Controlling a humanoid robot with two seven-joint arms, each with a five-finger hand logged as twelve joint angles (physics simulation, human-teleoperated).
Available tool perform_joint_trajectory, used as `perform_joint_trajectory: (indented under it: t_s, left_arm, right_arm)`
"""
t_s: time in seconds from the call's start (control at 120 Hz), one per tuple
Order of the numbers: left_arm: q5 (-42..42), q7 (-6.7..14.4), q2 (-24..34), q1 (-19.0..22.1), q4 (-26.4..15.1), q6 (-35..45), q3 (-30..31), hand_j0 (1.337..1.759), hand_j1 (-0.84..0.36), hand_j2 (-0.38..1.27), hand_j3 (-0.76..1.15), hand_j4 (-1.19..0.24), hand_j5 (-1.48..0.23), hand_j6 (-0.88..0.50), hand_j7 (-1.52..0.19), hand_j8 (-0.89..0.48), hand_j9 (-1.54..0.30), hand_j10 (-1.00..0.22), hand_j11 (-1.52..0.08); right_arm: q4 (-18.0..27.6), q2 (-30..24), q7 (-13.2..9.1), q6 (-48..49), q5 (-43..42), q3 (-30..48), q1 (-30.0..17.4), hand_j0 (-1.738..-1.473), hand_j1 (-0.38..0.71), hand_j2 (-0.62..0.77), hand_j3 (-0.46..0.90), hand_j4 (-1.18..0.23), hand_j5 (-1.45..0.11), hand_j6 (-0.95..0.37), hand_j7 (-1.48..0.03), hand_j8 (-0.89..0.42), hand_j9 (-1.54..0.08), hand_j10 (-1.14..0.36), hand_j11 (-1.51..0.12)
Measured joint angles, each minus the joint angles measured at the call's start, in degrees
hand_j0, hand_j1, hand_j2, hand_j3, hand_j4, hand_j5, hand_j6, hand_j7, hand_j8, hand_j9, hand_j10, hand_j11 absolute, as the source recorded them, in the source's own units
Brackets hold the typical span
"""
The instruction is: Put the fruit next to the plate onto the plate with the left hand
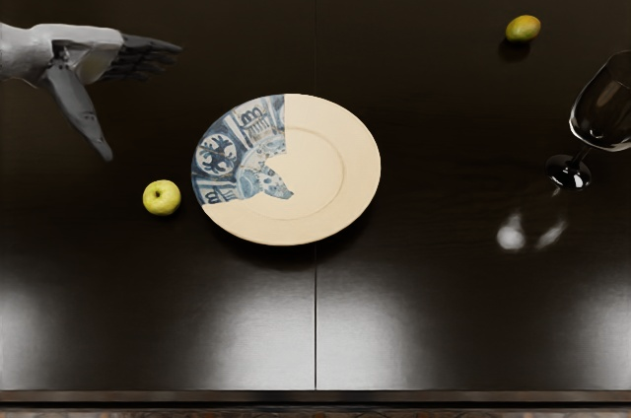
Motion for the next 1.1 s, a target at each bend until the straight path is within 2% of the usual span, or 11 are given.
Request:
perform_joint_trajectory:
  t_s: [0.158,0.183,0.217,0.283,0.333,0.392,0.458,0.583,0.792,0.85,1.1]
  left_arm:
    - [0.0,0.0,0.7,-0.4,-0.1,0.0,0.0,1.658,0.32,0.00,0.00,-0.03,-0.03,-0.03,-0.03,-0.03,-0.03,-0.02,-0.02]
    - [-0.1,0.6,1.8,-0.6,-0.1,0.0,-0.1,1.658,0.32,0.00,0.00,-0.03,-0.03,-0.03,-0.03,-0.03,-0.03,-0.02,-0.02]
    - [-0.2,3.5,2.7,-1.2,-0.4,0.0,-0.2,1.658,0.32,0.01,0.00,-0.03,-0.03,-0.03,-0.03,-0.03,-0.03,-0.02,-0.02]
    - [-0.4,12.3,2.7,-1.5,-1.9,0.0,-0.4,1.658,0.32,0.00,0.00,-0.03,-0.03,-0.03,-0.03,-0.03,-0.03,-0.02,-0.02]
    - [-0.4,17.1,2.7,-1.6,-2.8,0.0,-0.5,1.658,0.32,0.00,0.00,-0.03,-0.03,-0.03,-0.03,-0.03,-0.03,-0.03,-0.02]
    - [-0.3,20.6,2.1,-1.3,-4.3,0.0,-0.6,1.658,0.32,0.01,0.00,-0.03,-0.03,-0.03,-0.03,-0.03,-0.03,-0.03,-0.03]
    - [2.1,22.7,1.6,-1.5,-7.4,0.0,-0.6,1.658,0.32,0.01,0.00,-0.03,-0.03,-0.03,-0.03,-0.03,-0.03,-0.03,-0.03]
    - [10.1,24.4,-2.5,0.5,-11.7,2.8,-0.5,1.658,0.32,0.01,0.00,-0.03,-0.04,-0.03,-0.04,-0.03,-0.03,-0.03,-0.03]
    - [29.7,25.1,-7.0,8.9,-17.6,23.1,-0.1,1.658,0.31,0.01,0.00,-0.03,-0.04,-0.04,-0.04,-0.04,-0.04,-0.03,-0.04]
    - [33.1,25.1,-8.8,12.0,-18.5,26.8,0.0,1.658,0.31,0.01,0.00,-0.04,-0.04,-0.04,-0.04,-0.04,-0.04,-0.04,-0.04]
    - [44.7,25.2,-9.8,17.4,-20.0,32.8,0.7,1.658,0.23,0.02,0.00,-0.11,-0.14,-0.11,-0.14,-0.11,-0.14,-0.11,-0.14]
  right_arm:
    - [0.0,0.0,0.0,0.0,0.0,0.0,0.1,-1.658,-0.35,0.00,0.00,0.00,0.00,0.00,0.00,0.00,0.00,0.00,0.00]
    - [0.0,0.0,0.0,0.0,0.0,0.0,0.1,-1.658,-0.35,0.00,0.00,0.00,0.00,0.00,0.00,0.00,0.00,0.00,0.00]
    - [0.0,0.0,0.0,0.0,0.0,0.0,0.2,-1.658,-0.35,0.00,0.00,0.00,0.00,0.00,0.00,0.00,0.00,0.00,0.00]
    - [0.0,0.0,0.0,0.0,0.0,0.0,0.2,-1.658,-0.35,0.00,0.00,0.00,0.00,0.00,0.00,0.00,0.00,0.00,0.00]
    - [0.0,0.0,0.0,0.0,0.0,0.0,0.2,-1.658,-0.35,0.00,0.00,0.00,0.00,0.00,0.00,0.00,0.00,0.00,0.00]
    - [0.0,0.0,0.0,0.0,0.0,0.0,0.2,-1.658,-0.35,0.00,0.00,0.00,0.00,0.00,0.00,0.00,0.00,0.00,0.00]
    - [0.0,0.0,0.0,0.0,0.0,0.0,0.2,-1.658,-0.35,0.00,0.00,0.00,0.00,0.00,0.00,0.00,0.00,0.00,0.00]
    - [-0.1,0.0,0.0,0.0,0.0,0.0,0.2,-1.658,-0.35,0.00,0.00,0.00,0.00,0.00,0.00,0.00,0.00,0.00,0.00]
    - [-0.1,0.0,0.0,0.0,0.0,0.0,0.2,-1.658,-0.35,0.00,0.00,0.00,0.00,0.00,0.00,0.00,0.00,0.00,0.00]
    - [-0.1,0.0,0.0,0.0,0.0,0.0,0.2,-1.658,-0.35,0.00,0.00,0.00,0.00,0.00,0.00,0.00,0.00,0.00,0.00]
    - [-0.1,0.0,0.0,0.0,0.0,0.0,0.2,-1.658,-0.35,0.00,0.00,0.00,0.00,0.00,0.00,0.00,0.00,0.00,0.00]
